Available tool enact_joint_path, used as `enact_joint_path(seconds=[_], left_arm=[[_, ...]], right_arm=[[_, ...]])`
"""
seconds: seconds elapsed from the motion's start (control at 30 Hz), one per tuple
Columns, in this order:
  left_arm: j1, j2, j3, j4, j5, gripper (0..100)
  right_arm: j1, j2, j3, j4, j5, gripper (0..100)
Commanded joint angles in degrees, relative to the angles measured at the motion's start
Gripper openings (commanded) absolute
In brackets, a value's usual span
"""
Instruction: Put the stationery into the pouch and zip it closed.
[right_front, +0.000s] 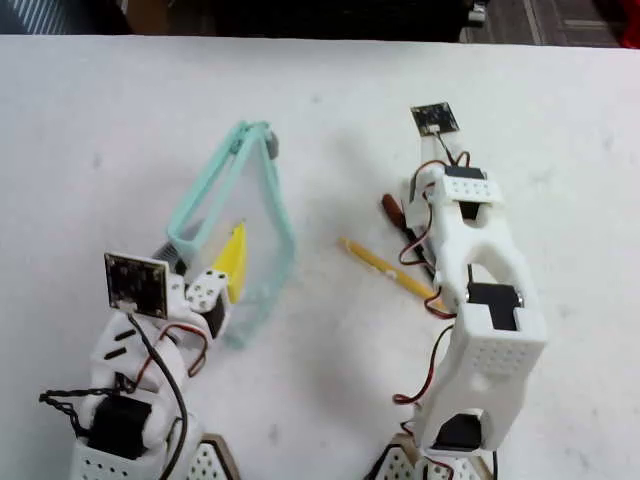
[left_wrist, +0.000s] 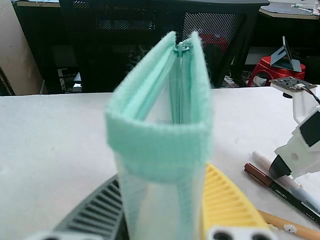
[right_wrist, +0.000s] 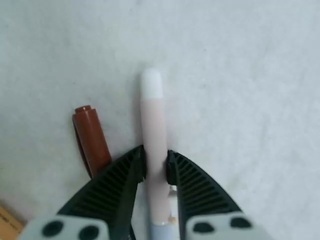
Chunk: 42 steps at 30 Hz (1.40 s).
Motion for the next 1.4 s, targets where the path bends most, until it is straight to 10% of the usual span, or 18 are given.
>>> enact_joint_path(seconds=[0.0, 1.37], left_arm=[[0.13, -1.27, -0.53, -1.23, 0.35, 17], [0.22, -1.27, -0.44, -1.05, 0.35, 17]], right_arm=[[-0.22, -0.31, -1.76, 0.31, -0.44, 1.5], [0.48, -0.84, -2.02, 0.40, -0.88, 1.5]])
